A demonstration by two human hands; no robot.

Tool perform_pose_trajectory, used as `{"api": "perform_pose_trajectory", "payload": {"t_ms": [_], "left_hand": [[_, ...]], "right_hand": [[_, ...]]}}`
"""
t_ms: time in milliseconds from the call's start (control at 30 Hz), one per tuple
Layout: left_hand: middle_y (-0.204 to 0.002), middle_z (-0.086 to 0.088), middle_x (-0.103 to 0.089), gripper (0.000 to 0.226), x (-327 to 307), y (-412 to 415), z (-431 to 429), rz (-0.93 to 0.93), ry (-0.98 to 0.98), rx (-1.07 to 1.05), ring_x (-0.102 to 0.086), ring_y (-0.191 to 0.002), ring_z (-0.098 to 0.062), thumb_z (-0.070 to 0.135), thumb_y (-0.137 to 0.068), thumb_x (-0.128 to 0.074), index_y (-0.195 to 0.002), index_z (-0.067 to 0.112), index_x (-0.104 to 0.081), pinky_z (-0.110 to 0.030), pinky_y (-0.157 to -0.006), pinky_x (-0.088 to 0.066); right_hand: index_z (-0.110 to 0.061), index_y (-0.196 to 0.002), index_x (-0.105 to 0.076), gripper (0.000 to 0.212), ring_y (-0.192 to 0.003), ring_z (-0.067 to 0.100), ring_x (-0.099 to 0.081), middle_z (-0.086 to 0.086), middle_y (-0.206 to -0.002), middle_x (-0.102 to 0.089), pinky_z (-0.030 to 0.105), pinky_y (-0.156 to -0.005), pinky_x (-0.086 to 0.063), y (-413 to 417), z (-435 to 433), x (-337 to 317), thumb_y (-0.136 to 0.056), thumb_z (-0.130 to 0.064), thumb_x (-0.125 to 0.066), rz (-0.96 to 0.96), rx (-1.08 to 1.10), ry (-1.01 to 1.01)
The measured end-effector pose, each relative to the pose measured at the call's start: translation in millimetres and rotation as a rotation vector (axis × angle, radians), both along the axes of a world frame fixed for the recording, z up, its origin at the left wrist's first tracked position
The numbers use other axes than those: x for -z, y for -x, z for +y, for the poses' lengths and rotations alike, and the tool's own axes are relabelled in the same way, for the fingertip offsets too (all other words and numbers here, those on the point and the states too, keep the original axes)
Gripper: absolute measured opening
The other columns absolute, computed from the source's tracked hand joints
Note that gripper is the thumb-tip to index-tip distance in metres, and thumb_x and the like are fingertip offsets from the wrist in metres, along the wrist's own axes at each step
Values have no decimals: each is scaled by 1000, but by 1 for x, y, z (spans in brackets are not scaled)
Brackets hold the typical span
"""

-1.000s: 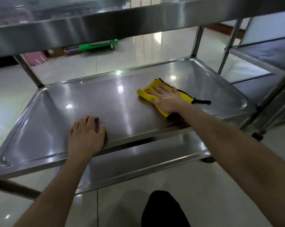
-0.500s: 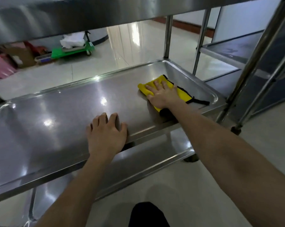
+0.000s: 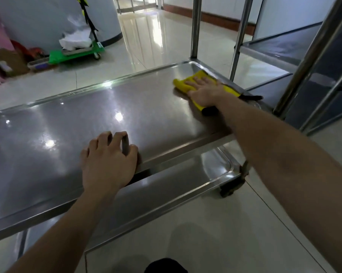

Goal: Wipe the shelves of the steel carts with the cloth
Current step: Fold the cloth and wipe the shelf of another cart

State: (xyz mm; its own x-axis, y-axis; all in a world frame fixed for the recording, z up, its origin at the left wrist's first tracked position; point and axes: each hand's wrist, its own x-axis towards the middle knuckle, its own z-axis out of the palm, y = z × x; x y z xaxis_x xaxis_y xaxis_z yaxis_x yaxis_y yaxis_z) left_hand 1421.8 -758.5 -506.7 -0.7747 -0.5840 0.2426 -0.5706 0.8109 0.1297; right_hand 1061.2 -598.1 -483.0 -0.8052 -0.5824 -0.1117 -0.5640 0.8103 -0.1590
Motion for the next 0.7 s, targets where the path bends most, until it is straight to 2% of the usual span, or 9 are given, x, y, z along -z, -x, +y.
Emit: {"api": "perform_pose_trajectory", "payload": {"t_ms": [100, 200, 333, 467, 600, 700], "left_hand": [[-151, -8, -53, 56, -3, 4, 5, -11, -18, -2, -52, -136, -36, 64, -98, -29, -142, 36, -51, -59, -114, -40], [-149, -8, -52, 58, -8, 10, 13, -24, -35, -7, -50, -136, -36, 63, -96, -27, -139, 34, -53, -57, -113, -39], [-143, -8, -55, 49, -14, 14, 19, -33, -59, -3, -51, -132, -37, 58, -98, -35, -134, 32, -56, -55, -111, -39], [-145, -9, -56, 45, -16, 11, 19, -36, -61, -10, -51, -133, -38, 56, -101, -41, -135, 31, -58, -55, -113, -39], [-152, -9, -52, 47, -15, 6, 17, -32, -77, -7, -48, -138, -38, 58, -101, -43, -138, 34, -57, -57, -117, -36], [-156, -10, -50, 48, -14, 5, 20, -47, -78, 6, -47, -140, -41, 58, -101, -42, -141, 35, -54, -60, -118, -36]], "right_hand": [[-52, -168, -4, 70, -167, 19, 9, -13, -180, 7, 69, -127, 11, 10, 55, 9, -101, -70, -8, 19, 97, -32], [-51, -168, -1, 68, -167, 21, 10, -10, -180, 10, 69, -127, 11, -26, 74, 10, -103, -68, -11, -3, 113, -43], [-49, -169, 0, 68, -167, 29, 9, -5, -181, 10, 74, -126, 5, -126, 36, 9, -105, -68, -11, 20, -99, -60], [-49, -170, -2, 62, -167, 24, 8, -9, -180, 8, 70, -128, 6, -208, 2, 9, -110, -61, -18, 29, -297, -9], [-54, -167, -11, 60, -167, 17, 0, -16, -180, -1, 61, -131, -1, -194, 44, 8, -108, -62, -18, 74, -318, 62], [-58, -165, -8, 63, -167, 18, -1, -18, -179, -1, 61, -131, -4, -139, 103, 13, -103, -69, -12, 74, -205, 36]]}}
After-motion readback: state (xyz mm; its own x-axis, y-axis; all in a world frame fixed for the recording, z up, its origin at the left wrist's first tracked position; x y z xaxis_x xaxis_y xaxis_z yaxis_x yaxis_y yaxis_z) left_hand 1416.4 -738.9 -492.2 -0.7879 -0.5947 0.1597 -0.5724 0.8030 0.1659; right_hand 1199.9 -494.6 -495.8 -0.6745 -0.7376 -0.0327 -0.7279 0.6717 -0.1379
